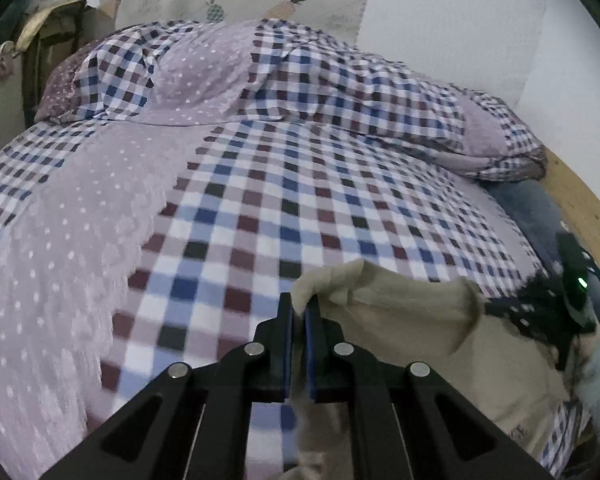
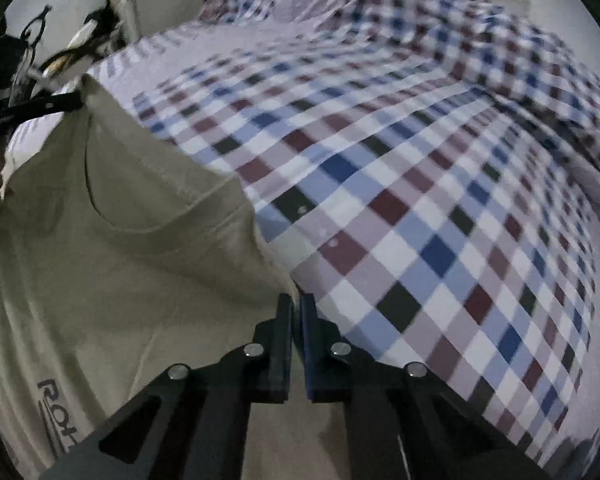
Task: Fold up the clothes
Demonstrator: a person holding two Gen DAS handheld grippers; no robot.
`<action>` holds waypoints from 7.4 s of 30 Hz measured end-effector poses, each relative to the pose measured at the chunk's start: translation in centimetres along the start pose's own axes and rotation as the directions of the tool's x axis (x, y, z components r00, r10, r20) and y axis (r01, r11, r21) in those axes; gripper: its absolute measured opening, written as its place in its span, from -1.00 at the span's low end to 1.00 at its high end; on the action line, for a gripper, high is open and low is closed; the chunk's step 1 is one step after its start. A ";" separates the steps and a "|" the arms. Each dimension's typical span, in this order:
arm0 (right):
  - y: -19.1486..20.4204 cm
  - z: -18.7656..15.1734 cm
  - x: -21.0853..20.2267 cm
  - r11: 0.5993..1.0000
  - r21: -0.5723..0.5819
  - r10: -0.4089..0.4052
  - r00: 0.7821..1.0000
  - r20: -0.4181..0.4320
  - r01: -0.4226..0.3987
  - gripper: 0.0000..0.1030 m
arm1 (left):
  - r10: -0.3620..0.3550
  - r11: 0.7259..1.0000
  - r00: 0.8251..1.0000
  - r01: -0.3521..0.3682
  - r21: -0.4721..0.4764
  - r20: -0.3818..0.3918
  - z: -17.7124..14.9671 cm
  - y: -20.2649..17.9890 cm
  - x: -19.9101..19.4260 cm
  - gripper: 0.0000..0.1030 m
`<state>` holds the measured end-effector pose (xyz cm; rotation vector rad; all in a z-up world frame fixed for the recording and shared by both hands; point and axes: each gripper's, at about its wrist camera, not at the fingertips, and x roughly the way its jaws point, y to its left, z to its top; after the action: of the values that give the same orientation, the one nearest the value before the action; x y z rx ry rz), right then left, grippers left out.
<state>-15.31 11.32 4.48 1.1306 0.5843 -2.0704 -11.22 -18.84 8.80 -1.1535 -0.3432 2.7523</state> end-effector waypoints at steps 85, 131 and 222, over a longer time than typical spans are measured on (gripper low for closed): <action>27.9 -14.0 -50.1 0.946 0.197 0.089 0.793 0.603 -0.256 0.53 | -0.206 0.975 0.832 0.221 0.032 0.516 -3.8 1.1 -50.8 0.85; 26.2 -28.6 -21.1 0.733 0.672 -0.067 0.974 0.219 -0.101 -0.92 | -0.085 0.788 0.968 0.210 -0.579 0.235 -30.5 14.1 -29.1 0.98; 23.7 -34.9 -28.6 0.597 0.797 -0.442 0.866 0.232 0.091 0.40 | 0.089 0.556 0.910 0.291 -0.779 0.404 -30.0 23.8 -31.4 0.64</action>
<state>32.11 29.22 9.53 0.9947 -0.4488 -2.8543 31.27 -43.81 3.69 -0.5608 -1.8732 2.6843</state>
